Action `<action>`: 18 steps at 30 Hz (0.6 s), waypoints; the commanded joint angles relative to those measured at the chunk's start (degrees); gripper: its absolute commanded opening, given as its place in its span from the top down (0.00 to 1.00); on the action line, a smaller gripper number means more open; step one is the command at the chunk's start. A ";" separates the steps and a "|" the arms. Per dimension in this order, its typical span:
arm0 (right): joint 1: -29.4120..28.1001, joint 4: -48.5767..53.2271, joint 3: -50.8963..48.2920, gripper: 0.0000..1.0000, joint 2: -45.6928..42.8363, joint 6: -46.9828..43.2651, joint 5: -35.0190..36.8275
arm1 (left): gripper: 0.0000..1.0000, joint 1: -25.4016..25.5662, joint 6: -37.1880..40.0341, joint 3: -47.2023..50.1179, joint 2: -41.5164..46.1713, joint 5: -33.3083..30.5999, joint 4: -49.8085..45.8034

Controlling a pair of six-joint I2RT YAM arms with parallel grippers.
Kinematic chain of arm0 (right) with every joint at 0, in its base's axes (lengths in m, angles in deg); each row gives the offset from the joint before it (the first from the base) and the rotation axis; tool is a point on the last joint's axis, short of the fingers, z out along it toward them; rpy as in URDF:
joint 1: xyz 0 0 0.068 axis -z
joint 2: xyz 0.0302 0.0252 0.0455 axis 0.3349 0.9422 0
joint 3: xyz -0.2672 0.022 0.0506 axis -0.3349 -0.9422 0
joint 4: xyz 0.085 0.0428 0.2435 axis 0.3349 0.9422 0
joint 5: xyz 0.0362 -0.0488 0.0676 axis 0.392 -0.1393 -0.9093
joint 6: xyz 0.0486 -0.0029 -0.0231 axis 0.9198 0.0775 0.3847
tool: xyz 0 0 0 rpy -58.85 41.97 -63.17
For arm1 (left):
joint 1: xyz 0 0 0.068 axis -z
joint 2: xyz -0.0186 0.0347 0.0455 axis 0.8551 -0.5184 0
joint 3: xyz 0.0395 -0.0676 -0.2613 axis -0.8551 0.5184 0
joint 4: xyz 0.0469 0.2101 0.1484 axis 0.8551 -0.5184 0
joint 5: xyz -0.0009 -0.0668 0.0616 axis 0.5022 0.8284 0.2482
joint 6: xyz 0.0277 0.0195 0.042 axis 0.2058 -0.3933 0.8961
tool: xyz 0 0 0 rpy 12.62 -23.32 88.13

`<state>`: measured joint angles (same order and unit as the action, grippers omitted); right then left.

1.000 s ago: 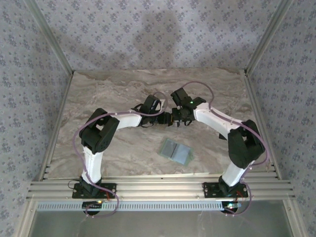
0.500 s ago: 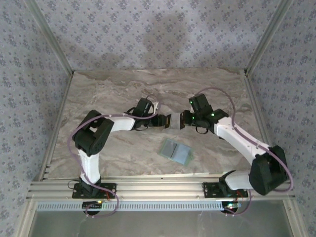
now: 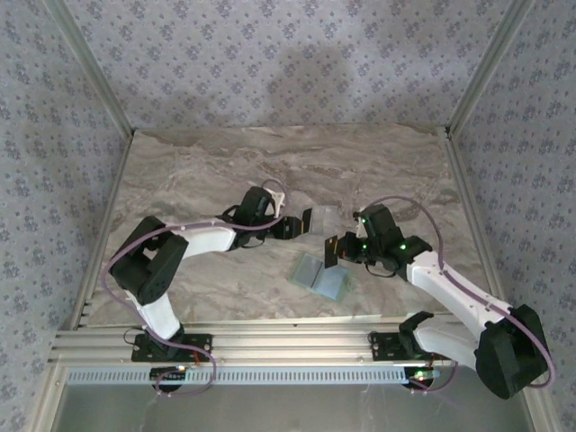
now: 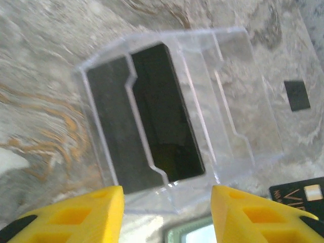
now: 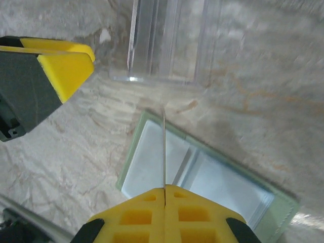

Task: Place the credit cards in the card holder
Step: Pick up the credit card from the storage box.

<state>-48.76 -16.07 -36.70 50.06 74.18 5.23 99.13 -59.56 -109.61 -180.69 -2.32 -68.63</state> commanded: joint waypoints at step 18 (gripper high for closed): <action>-0.95 -0.86 -8.21 1.00 -1.69 4.57 -8.07 | 0.65 8.16 3.54 3.88 -2.28 -7.09 -0.57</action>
<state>-49.39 -18.71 -43.98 49.25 77.89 -1.72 106.92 -56.98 -105.48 -181.87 -7.87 -68.63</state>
